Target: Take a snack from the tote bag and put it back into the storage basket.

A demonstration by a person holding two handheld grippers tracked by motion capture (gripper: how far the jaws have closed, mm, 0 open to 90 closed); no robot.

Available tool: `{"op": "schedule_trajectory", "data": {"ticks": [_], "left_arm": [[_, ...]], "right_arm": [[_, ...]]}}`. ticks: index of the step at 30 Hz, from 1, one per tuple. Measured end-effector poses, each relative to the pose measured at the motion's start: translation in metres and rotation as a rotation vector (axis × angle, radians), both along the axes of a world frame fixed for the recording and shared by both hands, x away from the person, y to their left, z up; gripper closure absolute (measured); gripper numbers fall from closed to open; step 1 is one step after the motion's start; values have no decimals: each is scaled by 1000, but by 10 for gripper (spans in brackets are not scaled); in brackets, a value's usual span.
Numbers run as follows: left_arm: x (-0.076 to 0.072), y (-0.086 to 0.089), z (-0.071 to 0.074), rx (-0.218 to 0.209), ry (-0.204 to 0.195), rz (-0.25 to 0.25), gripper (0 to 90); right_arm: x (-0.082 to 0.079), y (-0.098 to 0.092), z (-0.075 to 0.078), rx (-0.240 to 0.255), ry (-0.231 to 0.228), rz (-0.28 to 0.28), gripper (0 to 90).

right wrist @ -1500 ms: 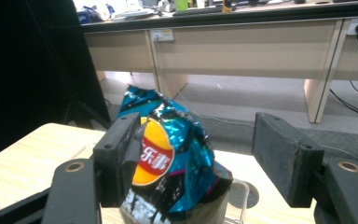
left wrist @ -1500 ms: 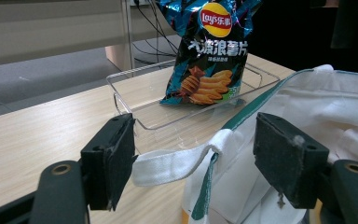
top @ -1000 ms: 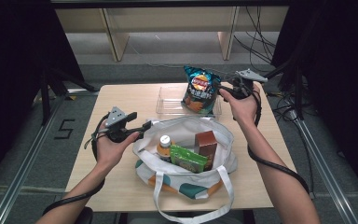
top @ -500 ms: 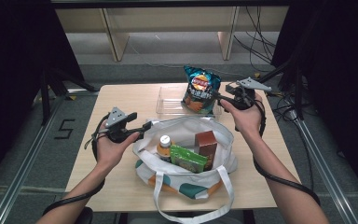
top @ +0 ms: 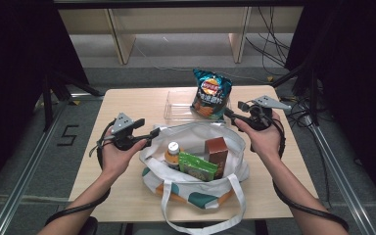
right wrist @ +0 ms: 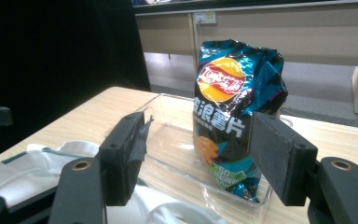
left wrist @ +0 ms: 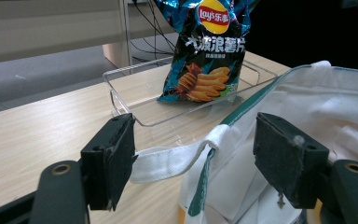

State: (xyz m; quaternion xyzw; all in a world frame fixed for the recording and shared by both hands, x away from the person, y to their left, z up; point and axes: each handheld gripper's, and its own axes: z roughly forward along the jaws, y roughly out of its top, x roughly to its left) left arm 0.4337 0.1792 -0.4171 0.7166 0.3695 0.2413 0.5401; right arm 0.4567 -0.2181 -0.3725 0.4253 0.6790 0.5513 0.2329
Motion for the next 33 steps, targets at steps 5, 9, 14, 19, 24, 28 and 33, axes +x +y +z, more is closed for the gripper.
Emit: {"op": "schedule_trajectory", "data": {"ticks": [5,9,14,19,24,28,33], "left_arm": [[0,-1,1,2,-1,-1,288],[2,-2,1,0,0,-2,288],[3,-5,1,-2,5,-8,288],[3,-5,2,-2,-3,-12,287],[4,-4,2,-5,-2,-12,287],[4,-5,3,-6,-9,-13,287],[3,-7,4,-3,-12,-15,287]], "right_arm": [[-14,-4,3,10,10,7,370],[-24,-7,6,5,-16,22,370],[-38,-5,8,20,-6,33,369],[-49,-2,8,13,-11,56,363],[-61,7,8,19,0,79,349],[-73,16,6,23,4,104,332],[-84,27,0,13,22,141,317]]}}
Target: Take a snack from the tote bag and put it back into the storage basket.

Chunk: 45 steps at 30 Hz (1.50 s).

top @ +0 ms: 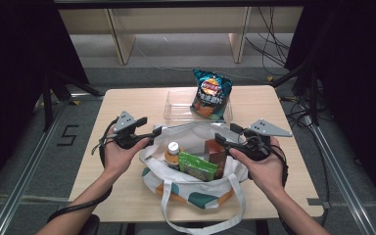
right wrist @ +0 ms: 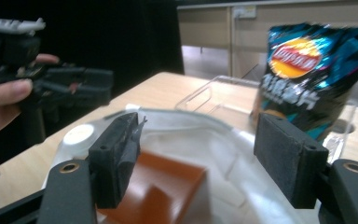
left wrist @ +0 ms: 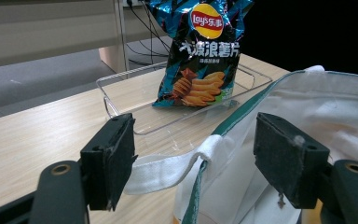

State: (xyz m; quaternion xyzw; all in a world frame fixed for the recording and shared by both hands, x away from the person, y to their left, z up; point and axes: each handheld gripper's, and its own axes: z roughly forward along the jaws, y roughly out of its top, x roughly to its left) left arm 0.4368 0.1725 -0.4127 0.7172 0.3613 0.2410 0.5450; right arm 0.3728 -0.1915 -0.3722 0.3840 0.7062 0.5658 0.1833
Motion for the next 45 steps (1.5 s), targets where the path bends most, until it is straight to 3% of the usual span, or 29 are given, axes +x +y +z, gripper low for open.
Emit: {"op": "schedule_trajectory", "data": {"ticks": [3,6,7,9,10,19,21,24,26,28,31,32,45], "left_arm": [[-1,-2,1,3,-2,-5,287],[-2,-3,1,1,0,-6,286],[-2,-3,1,-1,0,-5,286],[-2,-2,1,-8,-5,-10,286],[-2,-2,1,-5,-3,-5,286],[-2,-2,2,-2,-3,-5,285],[-2,-2,2,-3,-4,-5,285],[-2,-2,2,-4,-3,-3,285],[-2,-2,2,-5,-3,-3,285],[-2,-2,2,-4,-4,-3,285],[-2,-2,2,-4,-4,-4,285],[-2,-2,2,-3,-4,-4,285],[-2,-1,3,-2,-4,-5,285]], "right_arm": [[-5,5,-3,5,17,8,305],[-7,8,-5,-22,-4,20,289],[-9,10,-5,-7,23,7,281],[-9,12,-5,-18,4,13,267],[-11,14,-5,-7,30,7,261],[-14,21,-6,-25,-4,9,225],[-18,24,-7,-23,22,-18,222],[-16,25,-10,-45,-11,-12,212],[-17,26,-11,-33,10,-12,210],[-17,27,-13,-57,3,-23,202],[-17,28,-15,-49,13,-16,196],[-16,29,-17,-71,-4,-22,191],[-14,37,-28,-93,14,-44,186]]}}
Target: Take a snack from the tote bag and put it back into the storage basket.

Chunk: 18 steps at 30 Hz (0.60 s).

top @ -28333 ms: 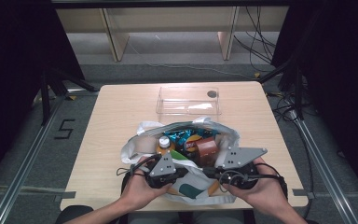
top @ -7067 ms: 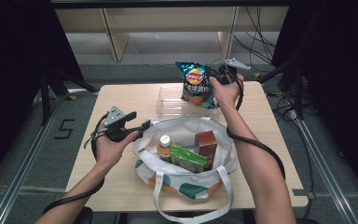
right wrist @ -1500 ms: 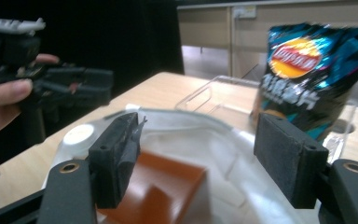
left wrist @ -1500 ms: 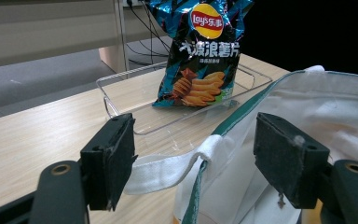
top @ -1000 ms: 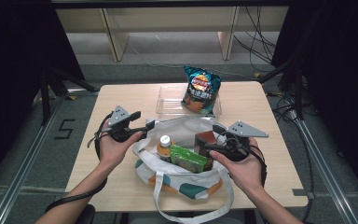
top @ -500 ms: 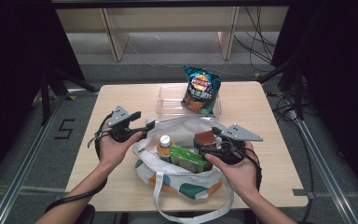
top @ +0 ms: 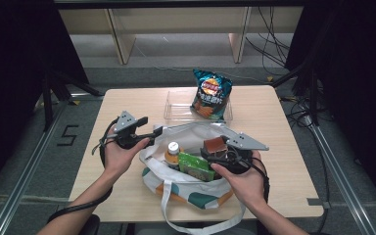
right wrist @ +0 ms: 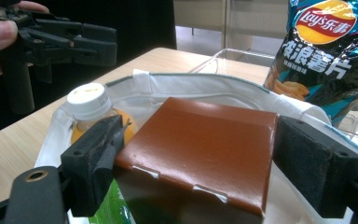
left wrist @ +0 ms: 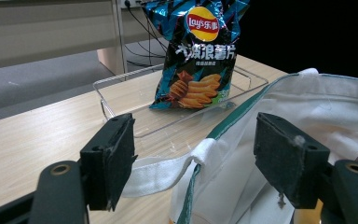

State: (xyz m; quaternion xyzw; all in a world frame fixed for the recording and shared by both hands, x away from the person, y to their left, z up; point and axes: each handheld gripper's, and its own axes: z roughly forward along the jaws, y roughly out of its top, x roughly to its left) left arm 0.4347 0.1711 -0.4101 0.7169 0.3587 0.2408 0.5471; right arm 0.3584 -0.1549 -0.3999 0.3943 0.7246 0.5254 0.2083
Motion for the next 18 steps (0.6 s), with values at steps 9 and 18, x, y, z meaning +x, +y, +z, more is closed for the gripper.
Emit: {"op": "schedule_trajectory", "data": {"ticks": [9,18], "left_arm": [[0,0,0,3,-1,-2,285],[0,0,0,5,-1,-2,285]], "right_arm": [[0,2,-3,-9,-6,-7,210],[0,2,-2,-21,-14,-1,219]]}}
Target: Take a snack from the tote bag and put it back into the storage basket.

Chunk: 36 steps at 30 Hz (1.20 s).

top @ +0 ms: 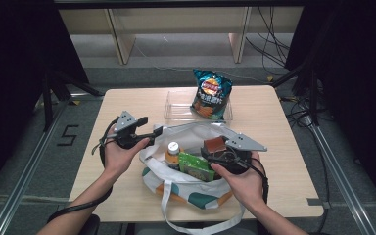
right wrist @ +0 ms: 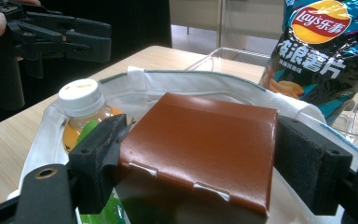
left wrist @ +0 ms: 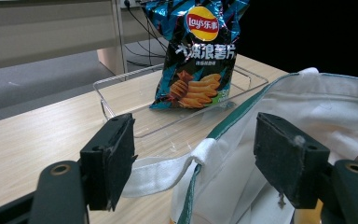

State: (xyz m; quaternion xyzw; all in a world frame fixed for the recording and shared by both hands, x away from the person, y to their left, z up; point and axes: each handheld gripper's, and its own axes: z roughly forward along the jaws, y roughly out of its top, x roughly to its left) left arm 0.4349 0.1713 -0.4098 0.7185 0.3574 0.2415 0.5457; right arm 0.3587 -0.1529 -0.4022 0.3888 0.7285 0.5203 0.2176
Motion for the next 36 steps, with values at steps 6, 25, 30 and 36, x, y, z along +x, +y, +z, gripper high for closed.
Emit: {"op": "schedule_trajectory", "data": {"ticks": [6,25,30,36], "left_arm": [[0,1,1,0,-1,1,285],[0,0,1,-3,-7,-7,284],[0,1,1,5,-4,-1,284],[0,1,1,4,-3,0,284]], "right_arm": [[-5,3,0,-2,-11,-7,169],[-2,6,-7,-63,-41,-41,247],[-3,4,-7,-59,-30,-34,255],[-2,1,-7,-54,-34,1,261]]}}
